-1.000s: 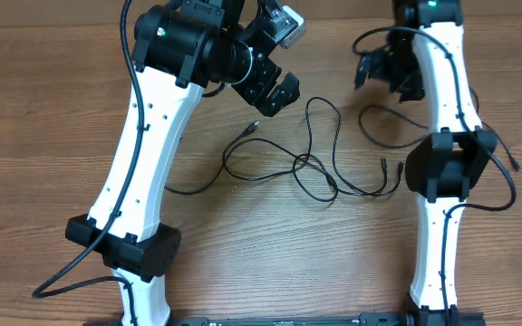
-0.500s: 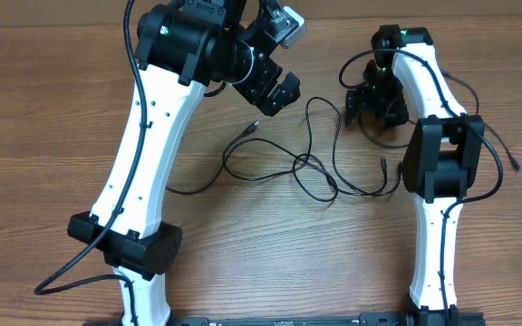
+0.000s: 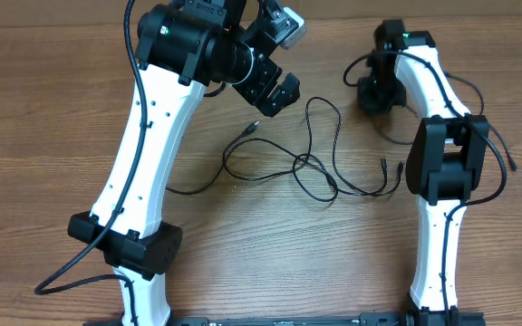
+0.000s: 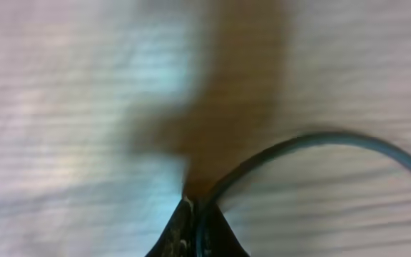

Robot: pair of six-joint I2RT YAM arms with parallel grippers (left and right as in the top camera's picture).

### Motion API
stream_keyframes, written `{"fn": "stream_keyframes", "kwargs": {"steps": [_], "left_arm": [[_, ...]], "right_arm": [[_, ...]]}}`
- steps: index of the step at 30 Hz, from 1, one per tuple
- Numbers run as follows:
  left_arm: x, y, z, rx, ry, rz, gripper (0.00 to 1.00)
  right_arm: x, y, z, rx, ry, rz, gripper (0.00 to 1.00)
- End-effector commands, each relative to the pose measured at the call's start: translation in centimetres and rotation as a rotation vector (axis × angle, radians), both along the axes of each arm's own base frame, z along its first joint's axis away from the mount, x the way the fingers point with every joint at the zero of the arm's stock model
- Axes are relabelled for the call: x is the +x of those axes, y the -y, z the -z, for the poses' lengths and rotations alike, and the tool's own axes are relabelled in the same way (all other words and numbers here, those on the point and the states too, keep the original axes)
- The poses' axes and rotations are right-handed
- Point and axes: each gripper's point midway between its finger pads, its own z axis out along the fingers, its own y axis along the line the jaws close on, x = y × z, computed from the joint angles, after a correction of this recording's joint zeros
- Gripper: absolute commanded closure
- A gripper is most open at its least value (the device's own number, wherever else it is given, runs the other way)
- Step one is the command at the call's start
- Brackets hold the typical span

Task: Untangle cables

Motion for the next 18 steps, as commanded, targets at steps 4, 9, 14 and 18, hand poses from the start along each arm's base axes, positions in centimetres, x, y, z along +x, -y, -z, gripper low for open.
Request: {"fn": "stream_keyframes", "kwargs": {"steps": [4, 9, 14, 18], "left_arm": [[0.5, 0.5, 0.2, 0.002, 0.022, 0.025, 0.0], [0.7, 0.2, 0.3, 0.022, 0.032, 0.011, 0.0], [1.1, -0.3, 0.5, 0.05, 0.044, -0.008, 0.0], [1.2, -0.3, 0.5, 0.053, 0.049, -0.012, 0.0]], "right_arm": [[8.2, 13.4, -15.1, -0.363, 0.449, 0.173, 0.96], [10.3, 20.3, -28.8, -0.305, 0.893, 0.306, 0.96], [10.1, 26.3, -33.4, -0.228, 1.097, 0.318, 0.96], [8.0, 30.4, -38.0, -0.342, 1.205, 0.318, 0.96]]}}
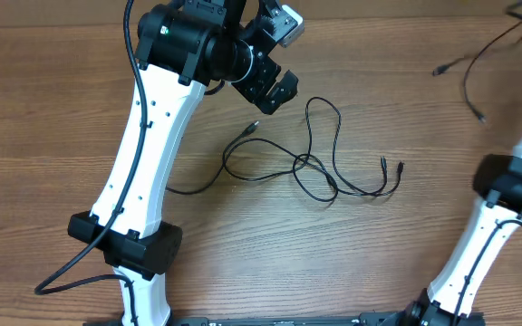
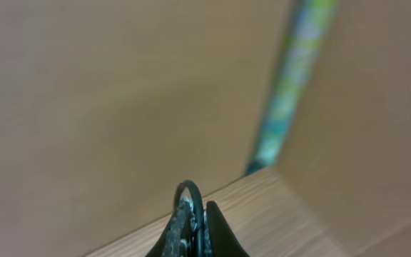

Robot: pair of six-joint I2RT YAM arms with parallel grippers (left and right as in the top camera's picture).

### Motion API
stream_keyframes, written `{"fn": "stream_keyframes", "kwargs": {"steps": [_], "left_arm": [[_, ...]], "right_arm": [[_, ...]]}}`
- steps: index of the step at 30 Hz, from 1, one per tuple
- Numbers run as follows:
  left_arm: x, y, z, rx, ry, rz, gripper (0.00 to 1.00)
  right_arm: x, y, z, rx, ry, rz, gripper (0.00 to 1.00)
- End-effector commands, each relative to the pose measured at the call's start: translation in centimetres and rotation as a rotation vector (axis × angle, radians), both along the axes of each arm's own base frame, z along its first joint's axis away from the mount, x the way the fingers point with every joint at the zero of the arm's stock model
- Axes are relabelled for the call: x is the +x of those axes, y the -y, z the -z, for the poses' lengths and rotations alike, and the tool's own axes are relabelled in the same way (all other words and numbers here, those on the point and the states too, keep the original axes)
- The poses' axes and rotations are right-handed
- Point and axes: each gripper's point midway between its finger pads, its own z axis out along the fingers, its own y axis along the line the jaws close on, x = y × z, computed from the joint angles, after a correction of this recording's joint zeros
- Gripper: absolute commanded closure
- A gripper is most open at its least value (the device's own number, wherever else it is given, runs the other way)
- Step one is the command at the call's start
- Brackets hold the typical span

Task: Untangle cables

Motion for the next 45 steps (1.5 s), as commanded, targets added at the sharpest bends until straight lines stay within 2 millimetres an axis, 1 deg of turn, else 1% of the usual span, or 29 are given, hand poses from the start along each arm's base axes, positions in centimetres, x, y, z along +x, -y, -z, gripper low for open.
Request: {"fn": "stream_keyframes", "kwargs": {"steps": [1, 3, 5, 6, 8, 11, 13, 15, 16, 17, 18, 19, 20, 21, 22, 23, 24, 26, 27, 28, 29, 31, 36, 37, 40, 43, 45], "left_arm": [[0.5, 0.2, 0.4, 0.021, 0.021, 0.01, 0.0], [0.7, 0.3, 0.2, 0.016, 0.03, 0.009, 0.0], [0.9, 0.4, 0.1, 0.01, 0.039, 0.007, 0.0], [1.1, 0.4, 0.0, 0.006, 0.044, 0.004, 0.0], [1.3, 0.5, -0.2, 0.001, 0.054, 0.003, 0.0], [1.8, 0.8, -0.6, -0.012, 0.079, 0.0, 0.0], [2.1, 0.9, -0.9, -0.022, 0.092, -0.006, 0.0], [2.5, 1.1, -1.2, -0.039, 0.099, -0.023, 0.05], [2.5, 1.1, -1.2, -0.045, 0.099, -0.03, 0.06], [2.6, 1.1, -1.3, -0.05, 0.096, -0.038, 0.06], [2.5, 1.1, -1.3, -0.051, 0.093, -0.039, 0.06], [2.5, 1.1, -1.3, -0.051, 0.092, -0.04, 0.06], [2.6, 1.1, -1.3, -0.051, 0.093, -0.04, 0.06], [2.6, 1.2, -1.3, -0.052, 0.097, -0.04, 0.06], [2.7, 1.2, -1.4, -0.054, 0.099, -0.039, 0.06], [2.6, 1.2, -1.4, -0.057, 0.098, -0.037, 0.06], [2.5, 1.3, -1.4, -0.062, 0.095, -0.032, 0.06], [2.4, 1.6, -1.5, -0.076, 0.089, -0.021, 0.06], [2.3, 1.7, -1.5, -0.081, 0.086, -0.017, 0.06], [2.3, 1.7, -1.5, -0.083, 0.085, -0.015, 0.06], [2.2, 1.7, -1.5, -0.083, 0.085, -0.014, 0.06], [2.2, 1.7, -1.5, -0.083, 0.084, -0.015, 0.06], [2.2, 1.7, -1.4, -0.081, 0.08, -0.015, 0.06], [2.1, 1.6, -1.3, -0.077, 0.073, -0.015, 0.07], [2.0, 1.6, -1.1, -0.073, 0.062, -0.015, 0.07], [1.9, 1.5, -1.0, -0.069, 0.059, -0.013, 0.07], [1.9, 1.5, -1.0, -0.068, 0.058, -0.013, 0.06]], "right_arm": [[-1.5, 0.3, -5.6, -0.096, 0.095, -0.044, 0.96], [-3.1, 1.2, -9.6, -0.166, 0.17, -0.025, 0.96], [-4.6, 2.0, -13.1, -0.223, 0.252, -0.001, 0.96], [-5.2, 2.4, -14.6, -0.249, 0.294, 0.011, 0.96], [-6.1, 3.3, -16.6, -0.288, 0.353, 0.031, 0.96], [-7.6, 5.1, -18.7, -0.348, 0.418, 0.058, 0.96], [-8.2, 5.7, -19.6, -0.375, 0.451, 0.044, 0.96], [-9.0, 6.6, -20.2, -0.396, 0.468, 0.028, 0.96], [-9.3, 7.1, -20.0, -0.396, 0.464, 0.031, 0.96], [-9.6, 9.4, -18.3, -0.376, 0.421, 0.06, 0.96], [-9.6, 10.7, -16.7, -0.355, 0.386, 0.073, 0.96], [-9.5, 12.2, -14.4, -0.321, 0.337, 0.084, 0.96], [-9.1, 13.4, -11.6, -0.279, 0.283, 0.084, 0.96], [-8.5, 15.2, -6.1, -0.199, 0.185, 0.09, 0.96], [-8.1, 15.9, -2.7, -0.153, 0.13, 0.093, 0.96], [-7.8, 16.2, 0.0, -0.115, 0.086, 0.092, 0.96], [-7.6, 16.4, 3.1, -0.071, 0.035, 0.091, 0.96], [-7.3, 16.0, 8.6, 0.003, -0.048, 0.083, 0.96], [-7.0, 15.2, 12.3, 0.068, -0.097, 0.078, 0.96], [-6.9, 14.5, 14.7, 0.113, -0.126, 0.076, 0.96], [-6.9, 13.4, 17.8, 0.17, -0.165, 0.072, 0.96], [-6.8, 11.8, 20.8, 0.235, -0.198, 0.049, 0.96], [-6.7, 8.2, 26.7, 0.351, -0.278, 0.023, 0.96], [-6.5, 6.9, 29.0, 0.397, -0.311, 0.017, 0.96], [-6.0, 4.8, 31.8, 0.44, -0.364, -0.02, 0.96], [-5.4, 3.0, 33.3, 0.449, -0.399, -0.042, 0.96], [-5.2, 2.5, 33.5, 0.451, -0.407, -0.05, 0.96]]}}
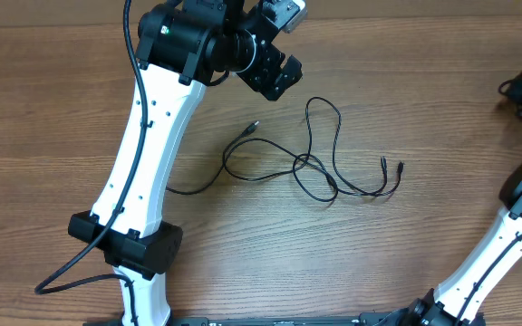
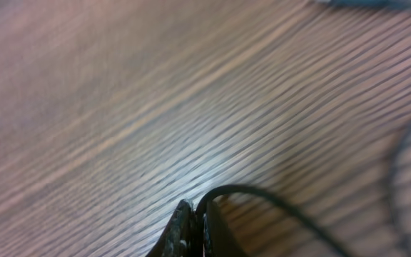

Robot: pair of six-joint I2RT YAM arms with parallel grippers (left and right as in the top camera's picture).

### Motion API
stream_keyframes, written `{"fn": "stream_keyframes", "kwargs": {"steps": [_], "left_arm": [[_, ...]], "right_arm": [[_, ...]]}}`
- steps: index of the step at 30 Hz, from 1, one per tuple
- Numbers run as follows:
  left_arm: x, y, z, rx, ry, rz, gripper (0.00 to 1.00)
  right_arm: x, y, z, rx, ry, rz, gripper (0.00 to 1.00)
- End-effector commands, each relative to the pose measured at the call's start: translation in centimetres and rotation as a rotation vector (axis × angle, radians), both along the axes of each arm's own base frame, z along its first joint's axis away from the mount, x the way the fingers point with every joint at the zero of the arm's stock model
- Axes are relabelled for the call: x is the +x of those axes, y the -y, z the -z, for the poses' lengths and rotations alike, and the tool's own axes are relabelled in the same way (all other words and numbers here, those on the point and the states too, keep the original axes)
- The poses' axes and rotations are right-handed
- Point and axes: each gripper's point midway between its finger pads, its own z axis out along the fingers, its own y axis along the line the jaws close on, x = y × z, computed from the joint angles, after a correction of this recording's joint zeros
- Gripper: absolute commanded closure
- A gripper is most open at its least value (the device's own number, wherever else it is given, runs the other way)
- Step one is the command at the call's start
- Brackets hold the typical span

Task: Untangle cables

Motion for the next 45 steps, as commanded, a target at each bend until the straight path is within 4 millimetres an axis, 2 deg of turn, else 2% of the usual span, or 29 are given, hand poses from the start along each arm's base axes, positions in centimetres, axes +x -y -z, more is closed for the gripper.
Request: {"fn": "stream_keyframes", "kwargs": {"steps": [1, 4, 5, 6, 7, 8, 10, 11, 14, 15, 19, 21, 23, 27, 29, 32, 33, 35, 38, 39, 42, 45], "left_arm": [[0.0, 0.6, 0.5, -0.009, -0.021, 0.011, 0.07], [-0.1, 0.6, 0.6, -0.007, -0.025, 0.011, 0.07], [-0.1, 0.5, 0.6, -0.006, -0.026, 0.011, 0.07], [-0.2, 0.5, 0.6, -0.006, -0.027, 0.011, 0.06], [-0.2, 0.5, 0.6, -0.006, -0.027, 0.011, 0.06], [-0.2, 0.5, 0.6, -0.006, -0.026, 0.011, 0.06], [-0.2, 0.5, 0.6, -0.006, -0.027, 0.011, 0.06], [-0.1, 0.5, 0.6, -0.006, -0.026, 0.011, 0.06], [-0.1, 0.6, 0.6, -0.006, -0.025, 0.011, 0.05], [-0.1, 0.6, 0.6, -0.006, -0.024, 0.012, 0.05], [-0.1, 0.5, 0.6, -0.003, -0.019, 0.016, 0.05], [-0.1, 0.5, 0.6, 0.0, -0.019, 0.014, 0.04], [0.0, 0.4, 0.6, 0.005, -0.018, 0.01, 0.04], [0.0, 0.2, 0.7, 0.014, -0.02, 0.004, 0.04], [0.0, 0.1, 0.8, 0.019, -0.02, 0.0, 0.04], [0.1, 0.1, 0.8, 0.019, -0.016, -0.001, 0.04], [0.1, 0.1, 0.7, 0.02, -0.014, -0.002, 0.04], [0.3, 0.0, 0.7, 0.026, -0.008, -0.01, 0.04], [0.5, -0.3, 0.8, 0.037, -0.003, -0.03, 0.03], [1.0, -0.9, 0.9, 0.053, -0.004, -0.083, 0.05], [3.5, -4.1, 0.8, 0.09, 0.019, -0.339, 0.04], [6.1, -7.3, -0.3, 0.054, 0.061, -0.563, 0.0]], "right_arm": [[0.3, -1.4, 1.8, 0.033, -0.021, -0.013, 0.96], [0.1, -1.5, 2.5, 0.043, -0.036, -0.013, 0.96], [0.0, -1.6, 2.6, 0.045, -0.04, -0.013, 0.92], [0.0, -1.6, 2.6, 0.045, -0.041, -0.013, 0.63], [0.1, -1.5, 2.5, 0.044, -0.037, -0.014, 0.15], [0.3, -1.3, 1.9, 0.037, -0.026, -0.013, 0.0], [0.8, -1.2, 0.3, 0.029, -0.004, -0.018, 0.0], [1.2, -1.0, -1.3, 0.021, 0.015, -0.02, 0.0], [2.2, -0.6, -7.4, -0.017, 0.081, -0.027, 0.0], [2.5, -0.6, -10.1, -0.034, 0.106, -0.031, 0.0], [2.8, -2.4, -18.3, -0.069, 0.163, -0.057, 0.0], [2.5, -4.0, -20.0, -0.05, 0.151, -0.069, 0.0], [2.3, -5.7, -20.1, -0.019, 0.125, -0.079, 0.0], [2.2, -10.7, -18.1, 0.051, 0.026, -0.154, 0.06], [2.3, -14.3, -17.1, 0.11, -0.014, -0.221, 0.1], [2.3, -20.7, -16.1, 0.184, -0.078, -0.336, 0.17], [2.3, -22.1, -15.9, 0.194, -0.09, -0.362, 0.17], [2.4, -26.9, -15.1, 0.195, -0.124, -0.469, 0.16], [2.2, -32.5, -13.8, 0.198, -0.173, -0.569, 0.06], [1.9, -35.6, -12.8, 0.205, -0.203, -0.617, 0.01], [0.9, -40.7, -10.6, 0.262, -0.27, -0.625, 0.0], [-0.1, -44.6, -9.0, 0.325, -0.32, -0.584, 0.01]]}}
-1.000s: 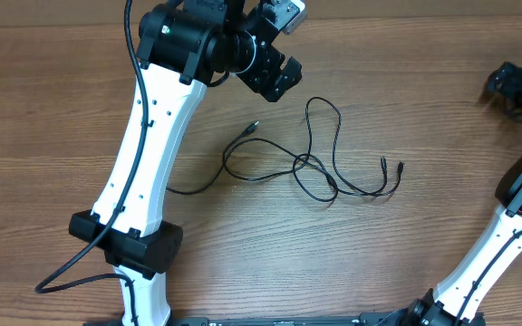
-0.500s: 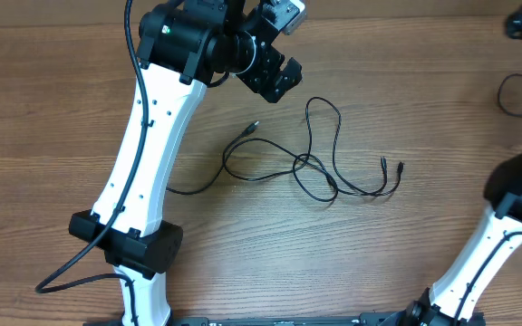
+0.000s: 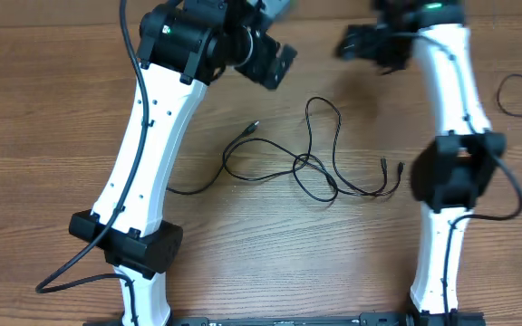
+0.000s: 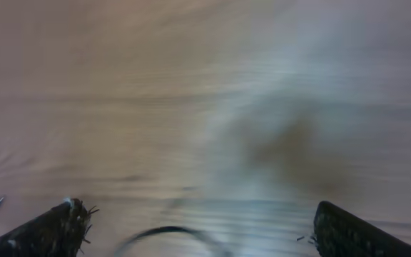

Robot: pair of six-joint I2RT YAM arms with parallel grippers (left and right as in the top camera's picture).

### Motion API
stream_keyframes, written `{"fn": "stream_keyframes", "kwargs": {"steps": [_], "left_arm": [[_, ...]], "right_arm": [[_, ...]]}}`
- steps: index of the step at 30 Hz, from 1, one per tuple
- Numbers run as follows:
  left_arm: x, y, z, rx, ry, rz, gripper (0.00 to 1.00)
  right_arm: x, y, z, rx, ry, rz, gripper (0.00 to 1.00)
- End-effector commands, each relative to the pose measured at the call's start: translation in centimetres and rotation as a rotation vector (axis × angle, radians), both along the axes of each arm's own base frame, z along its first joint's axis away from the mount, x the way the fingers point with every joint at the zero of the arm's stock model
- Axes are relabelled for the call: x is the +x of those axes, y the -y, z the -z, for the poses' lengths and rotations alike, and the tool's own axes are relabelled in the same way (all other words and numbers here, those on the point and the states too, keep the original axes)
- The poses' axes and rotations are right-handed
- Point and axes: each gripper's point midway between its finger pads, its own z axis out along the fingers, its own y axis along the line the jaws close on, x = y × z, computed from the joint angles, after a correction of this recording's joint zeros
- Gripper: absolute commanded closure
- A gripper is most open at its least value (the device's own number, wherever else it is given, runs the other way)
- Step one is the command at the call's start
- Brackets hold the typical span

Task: Untangle cables

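Thin black cables [image 3: 311, 163] lie looped over one another mid-table, one plug [image 3: 254, 127] at the left and twin plugs [image 3: 392, 166] at the right. A separate black cable [image 3: 515, 95] rests alone near the right edge. My right gripper [image 3: 356, 43] hovers at the far side, above and right of the tangle. In its wrist view the right gripper [image 4: 202, 232] is open wide, and a blurred cable loop [image 4: 164, 232] lies on the wood between the fingers [image 4: 59, 228]. My left gripper [image 3: 275, 65] hangs above the tangle's left; its jaws are unclear.
The right arm's black elbow [image 3: 449, 174] stands just right of the twin plugs. The left arm [image 3: 143, 145] slants across the table's left half, over the tangle's trailing end [image 3: 184, 188]. The table's far edge [image 3: 62, 27] runs along the top.
The right gripper was shut on a cable at the far right edge. It is now open at the top middle, and that cable lies alone by the right edge. The left gripper sits slightly higher.
At first the right gripper was shut on a cable just right of the tangle. Then it held that cable high at the far right, clear of the others, then low at the right edge. Now the cable lies there released and the open gripper is back near the tangle.
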Motion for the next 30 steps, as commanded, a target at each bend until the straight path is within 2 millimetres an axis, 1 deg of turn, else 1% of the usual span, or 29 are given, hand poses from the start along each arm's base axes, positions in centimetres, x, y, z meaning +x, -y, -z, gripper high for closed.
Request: {"fn": "stream_keyframes", "kwargs": {"steps": [1, 3, 5, 8, 10, 13, 14, 16, 20, 21, 22, 23, 25, 27, 28, 29, 30], "left_arm": [[4.0, -5.7, -0.7, -0.042, 0.042, -0.377, 0.0], [5.2, -7.4, -1.4, -0.115, 0.049, -0.453, 0.0], [6.2, -9.1, -1.9, -0.179, 0.049, -0.486, 0.0], [6.8, -11.4, -2.1, -0.231, 0.033, -0.5, 0.0], [6.8, -12.7, -1.9, -0.257, 0.011, -0.505, 0.0], [6.6, -15.0, -1.4, -0.251, -0.016, -0.54, 0.0], [6.5, -15.5, -1.3, -0.249, -0.023, -0.55, 0.0], [6.3, -16.1, -1.0, -0.242, -0.034, -0.562, 0.0], [6.1, -16.3, -0.7, -0.208, -0.037, -0.537, 0.0], [6.0, -16.3, -0.6, -0.204, -0.038, -0.533, 0.0], [6.0, -16.3, -0.6, -0.198, -0.038, -0.528, 0.0], [5.9, -16.3, -0.6, -0.195, -0.039, -0.525, 0.0], [5.8, -16.3, -0.4, -0.193, -0.046, -0.526, 0.0], [5.7, -16.3, -0.3, -0.185, -0.049, -0.522, 0.0], [5.7, -16.4, -0.3, -0.183, -0.05, -0.524, 0.0], [5.7, -16.5, -0.3, -0.179, -0.049, -0.528, 0.0], [5.7, -16.7, -0.3, -0.175, -0.048, -0.531, 0.0]], "right_arm": [[-1.0, -3.2, 2.1, 0.053, -0.1, 0.091, 0.01], [-1.8, -5.6, 3.1, 0.068, -0.138, 0.113, 0.01], [-2.6, -7.1, 4.1, 0.057, -0.174, 0.147, 0.01], [-3.7, -8.5, 5.4, 0.006, -0.201, 0.17, 0.01], [-4.6, -9.1, 6.2, -0.035, -0.217, 0.173, 0.01], [-5.8, -10.0, 6.6, -0.056, -0.251, 0.162, 0.01], [-6.1, -10.0, 6.7, -0.057, -0.263, 0.168, 0.01], [-6.5, -10.0, 6.8, -0.067, -0.278, 0.169, 0.01], [-7.5, -9.7, 7.5, -0.085, -0.32, 0.172, 0.03], [-7.8, -9.5, 7.9, -0.091, -0.329, 0.172, 0.1], [-8.0, -9.3, 8.6, -0.101, -0.338, 0.175, 0.57], [-8.1, -9.2, 9.1, -0.108, -0.34, 0.176, 0.96], [-8.0, -8.8, 10.5, -0.13, -0.328, 0.183, 0.96], [-7.6, -8.6, 11.3, -0.145, -0.304, 0.172, 0.96], [-7.2, -8.7, 11.2, -0.142, -0.279, 0.145, 0.96], [-6.7, -8.9, 10.7, -0.14, -0.25, 0.118, 0.96], [-5.9, -9.0, 9.4, -0.133, -0.21, 0.094, 0.96]]}}
